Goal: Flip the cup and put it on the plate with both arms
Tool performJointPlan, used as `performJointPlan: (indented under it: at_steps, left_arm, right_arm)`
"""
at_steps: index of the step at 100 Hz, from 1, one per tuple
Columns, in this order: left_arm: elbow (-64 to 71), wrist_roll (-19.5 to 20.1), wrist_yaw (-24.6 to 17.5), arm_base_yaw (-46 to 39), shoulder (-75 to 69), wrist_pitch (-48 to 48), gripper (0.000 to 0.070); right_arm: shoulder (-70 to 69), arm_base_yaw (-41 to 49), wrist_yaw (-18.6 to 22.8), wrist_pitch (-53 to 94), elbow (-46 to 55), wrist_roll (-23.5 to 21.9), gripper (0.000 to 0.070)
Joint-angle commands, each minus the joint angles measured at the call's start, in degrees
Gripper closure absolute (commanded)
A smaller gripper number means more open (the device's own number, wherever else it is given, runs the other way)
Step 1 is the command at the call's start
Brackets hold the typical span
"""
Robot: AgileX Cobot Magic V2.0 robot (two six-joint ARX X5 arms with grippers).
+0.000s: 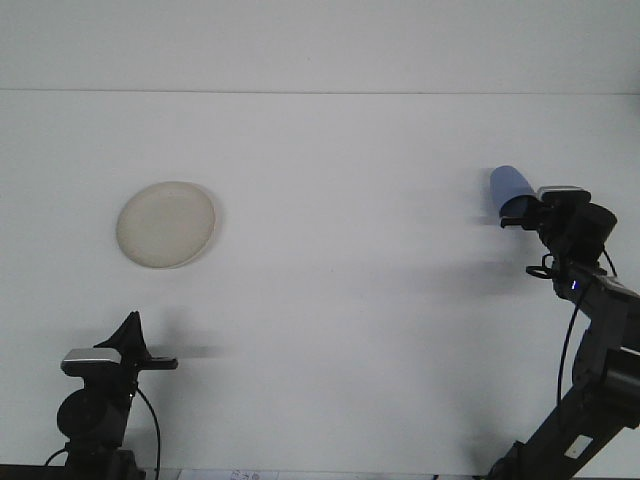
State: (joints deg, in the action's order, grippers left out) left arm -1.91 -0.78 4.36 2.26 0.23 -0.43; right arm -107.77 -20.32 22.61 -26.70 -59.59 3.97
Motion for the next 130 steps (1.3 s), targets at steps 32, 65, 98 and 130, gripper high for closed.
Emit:
performJointPlan:
  at_steps: [32, 65, 98, 130]
  left_arm:
    - [1.11, -0.20, -0.04, -0.04, -0.07, 0.57, 0.0685]
    - [1.09, -0.20, -0.04, -0.04, -0.07, 0.57, 0.0685]
    - [1.11, -0.20, -0.04, -0.04, -0.07, 0.57, 0.0685]
    - [1.11, -0.20, -0.04, -0.04, -0.07, 0.57, 0.0685]
  right_arm:
    - [31.93, 12.37, -6.12, 42.73, -2.51, -7.28, 0.0698]
    - [36.28, 42.60, -14.97, 80.81, -16.48, -6.19, 0.0698]
    - [22.82, 62.95, -18.23, 90.90, -19.28, -6.99, 0.0698]
    - [13.88, 67.69, -18.75, 92.06, -19.28, -5.92, 0.0698]
